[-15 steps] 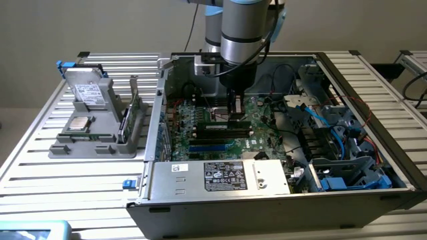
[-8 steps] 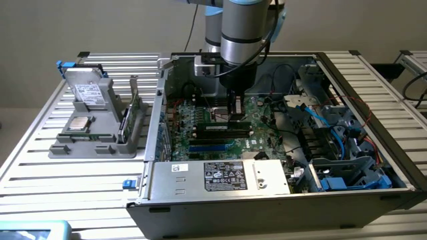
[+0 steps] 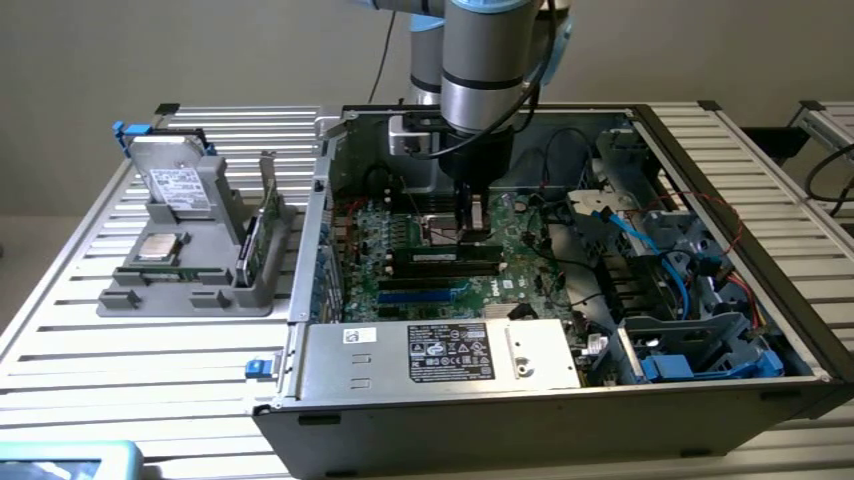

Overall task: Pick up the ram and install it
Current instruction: 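Insert the ram into the slot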

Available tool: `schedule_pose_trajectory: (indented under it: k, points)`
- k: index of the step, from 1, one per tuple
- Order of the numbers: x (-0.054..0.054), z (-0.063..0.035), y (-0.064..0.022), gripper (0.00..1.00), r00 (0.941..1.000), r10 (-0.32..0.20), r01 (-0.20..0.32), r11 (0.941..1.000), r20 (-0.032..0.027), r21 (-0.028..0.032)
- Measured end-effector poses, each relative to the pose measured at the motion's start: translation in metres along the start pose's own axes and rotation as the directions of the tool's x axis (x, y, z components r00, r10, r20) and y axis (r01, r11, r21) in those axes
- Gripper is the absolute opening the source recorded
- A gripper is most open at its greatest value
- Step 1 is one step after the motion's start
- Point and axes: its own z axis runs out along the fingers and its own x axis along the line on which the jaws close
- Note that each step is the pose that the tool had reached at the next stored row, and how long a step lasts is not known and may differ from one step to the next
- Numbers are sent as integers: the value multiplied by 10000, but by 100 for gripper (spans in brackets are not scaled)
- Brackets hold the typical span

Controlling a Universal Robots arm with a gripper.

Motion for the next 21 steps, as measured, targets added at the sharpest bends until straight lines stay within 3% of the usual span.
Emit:
schedule_pose_trajectory:
  k: [7, 12, 21]
  points:
    - [11, 16, 7, 12, 10000, 2, -2, 10000, -11, 14]
    - [13, 23, 22, 12, 10000, 2, -2, 10000, -50, 26]
    - [6, 32, 35, 12, 9999, -88, 88, 10000, -51, 41]
